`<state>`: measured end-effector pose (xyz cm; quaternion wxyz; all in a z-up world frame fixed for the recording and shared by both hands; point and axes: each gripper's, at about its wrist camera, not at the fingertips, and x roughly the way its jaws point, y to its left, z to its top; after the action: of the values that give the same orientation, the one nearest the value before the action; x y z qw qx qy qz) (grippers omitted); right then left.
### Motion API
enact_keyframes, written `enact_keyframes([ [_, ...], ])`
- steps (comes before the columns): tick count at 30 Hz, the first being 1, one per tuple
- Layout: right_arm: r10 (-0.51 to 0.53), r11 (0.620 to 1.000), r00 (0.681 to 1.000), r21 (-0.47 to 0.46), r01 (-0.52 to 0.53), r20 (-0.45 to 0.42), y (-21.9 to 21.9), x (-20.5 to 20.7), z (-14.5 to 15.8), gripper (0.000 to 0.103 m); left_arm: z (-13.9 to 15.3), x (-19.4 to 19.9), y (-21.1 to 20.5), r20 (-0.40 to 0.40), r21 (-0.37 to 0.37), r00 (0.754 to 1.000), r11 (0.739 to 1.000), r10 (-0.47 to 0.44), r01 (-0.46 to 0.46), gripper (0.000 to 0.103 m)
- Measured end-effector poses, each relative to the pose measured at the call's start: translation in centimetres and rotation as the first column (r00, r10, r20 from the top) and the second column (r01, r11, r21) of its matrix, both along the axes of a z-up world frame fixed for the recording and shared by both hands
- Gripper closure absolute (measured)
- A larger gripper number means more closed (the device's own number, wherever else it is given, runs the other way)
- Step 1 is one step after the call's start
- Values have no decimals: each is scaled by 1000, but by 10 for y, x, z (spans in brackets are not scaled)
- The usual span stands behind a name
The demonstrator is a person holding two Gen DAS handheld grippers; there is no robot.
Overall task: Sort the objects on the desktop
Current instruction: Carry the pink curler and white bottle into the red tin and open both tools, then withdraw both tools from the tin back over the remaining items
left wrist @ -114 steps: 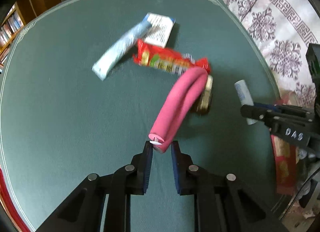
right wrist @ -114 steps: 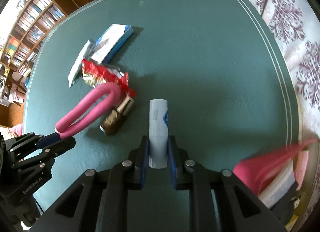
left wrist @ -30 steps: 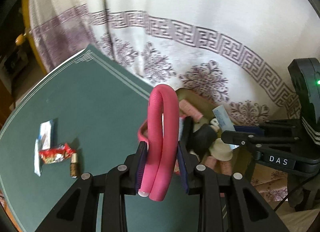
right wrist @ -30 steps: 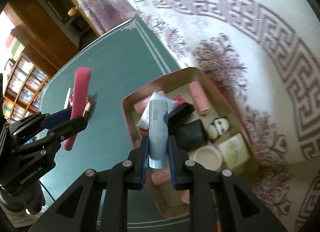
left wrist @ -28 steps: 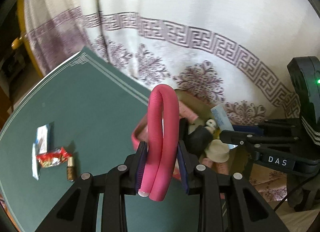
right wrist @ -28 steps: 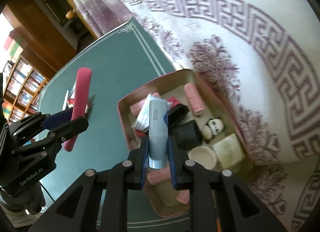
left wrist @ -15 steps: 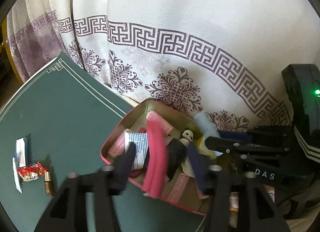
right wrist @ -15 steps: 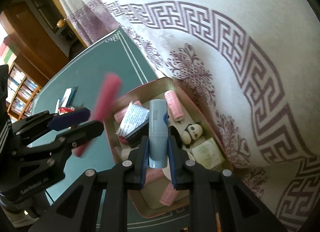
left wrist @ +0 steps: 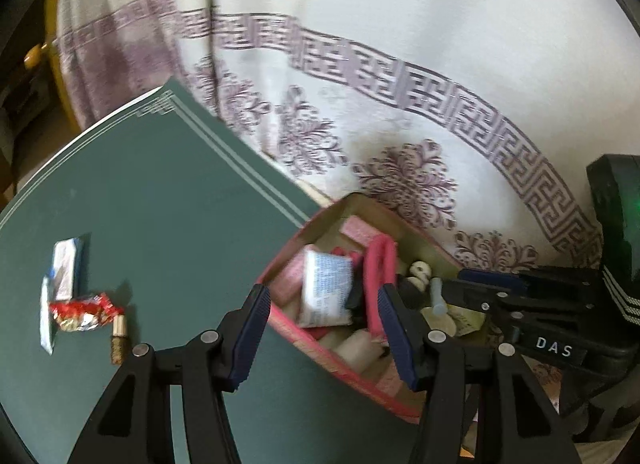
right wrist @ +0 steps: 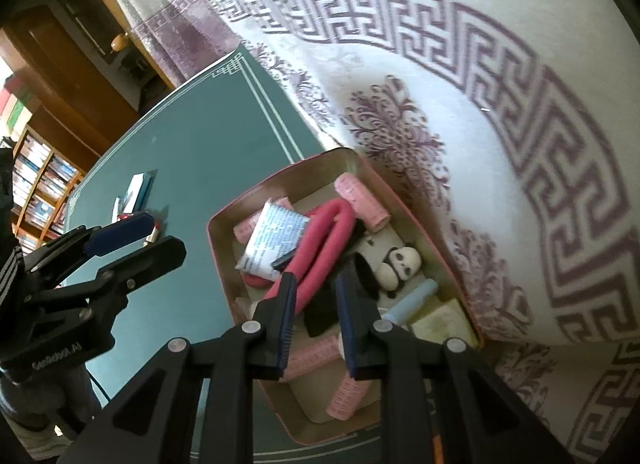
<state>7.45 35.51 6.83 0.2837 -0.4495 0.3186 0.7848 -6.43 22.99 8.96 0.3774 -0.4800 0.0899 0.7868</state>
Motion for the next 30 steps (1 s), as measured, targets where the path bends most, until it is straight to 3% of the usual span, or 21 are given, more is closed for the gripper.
enact_keyframes([
  [6, 61, 998, 998, -11, -61, 4, -13, -26, -3, 78, -3, -14, -36, -2, -12, 995, 994, 104, -104, 46],
  [12, 166, 986, 986, -20, -166, 11, -36, -64, -6, 78, -12, -30, -89, 25, -25, 969, 969, 246, -245, 46],
  [22, 322, 945, 946, -60, -321, 18, -74, -132, -19, 78, -31, -47, -179, 62, -69, 887, 888, 458, -454, 46],
  [30, 407, 911, 913, -89, -402, 35, -97, -179, -34, 78, -46, -60, -226, 79, -94, 829, 832, 553, -547, 46],
])
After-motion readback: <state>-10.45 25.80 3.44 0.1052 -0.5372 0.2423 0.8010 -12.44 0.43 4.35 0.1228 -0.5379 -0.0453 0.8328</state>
